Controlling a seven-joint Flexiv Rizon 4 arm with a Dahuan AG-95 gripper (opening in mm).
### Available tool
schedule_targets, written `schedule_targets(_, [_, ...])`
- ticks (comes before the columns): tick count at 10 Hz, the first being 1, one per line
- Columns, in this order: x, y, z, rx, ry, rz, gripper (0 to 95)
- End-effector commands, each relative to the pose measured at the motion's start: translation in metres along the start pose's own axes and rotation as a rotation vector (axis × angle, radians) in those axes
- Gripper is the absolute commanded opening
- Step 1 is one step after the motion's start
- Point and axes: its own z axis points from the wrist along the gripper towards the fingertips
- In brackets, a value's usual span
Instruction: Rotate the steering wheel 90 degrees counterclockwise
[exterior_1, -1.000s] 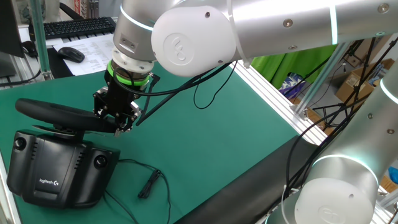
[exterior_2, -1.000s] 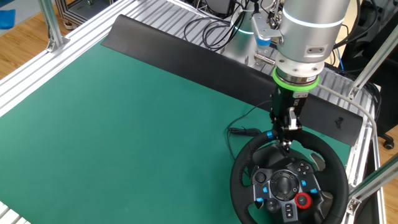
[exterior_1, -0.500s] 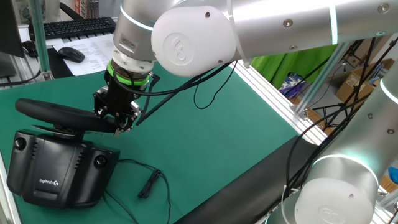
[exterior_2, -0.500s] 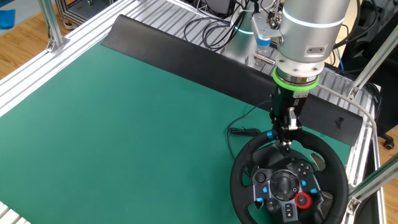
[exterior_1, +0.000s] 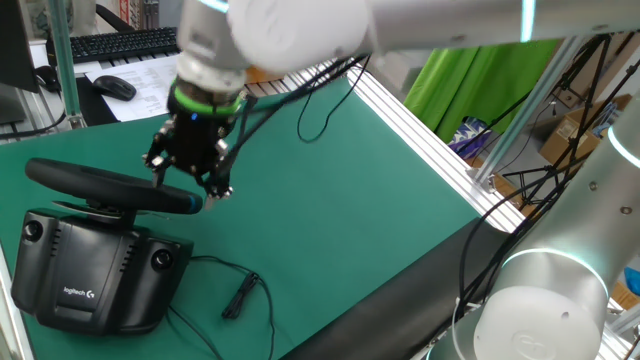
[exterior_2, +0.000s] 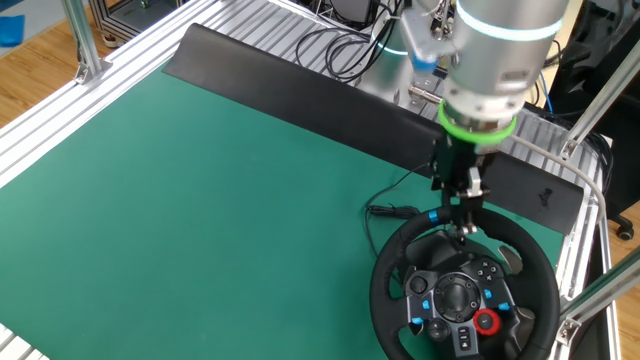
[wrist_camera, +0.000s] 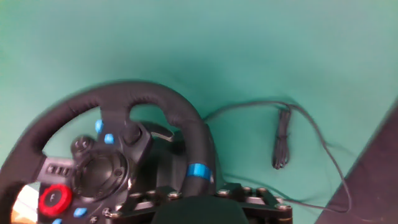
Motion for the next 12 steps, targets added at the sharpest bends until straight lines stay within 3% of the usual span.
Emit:
schedule_targets(1, [-0.007,-0.004,-0.001,0.011,-0.042,-0.092,95.0])
schedule_targets(3, [-0.015,-0.007,-0.003,0.014,-0.048,-0.15,95.0])
schedule_targets(4, [-0.019,-0.008,-0.002,0.016,-0.051,-0.191,76.0])
schedule_targets(7, [-0.035,-0.015,0.0,0.023,-0.061,-0.275,76.0])
schedule_targets(11, [-0.054,-0.024,0.002,0.057,-0.084,-0.39,76.0])
schedule_targets(12, [-0.061,-0.028,0.003,0.094,-0.106,-0.451,76.0])
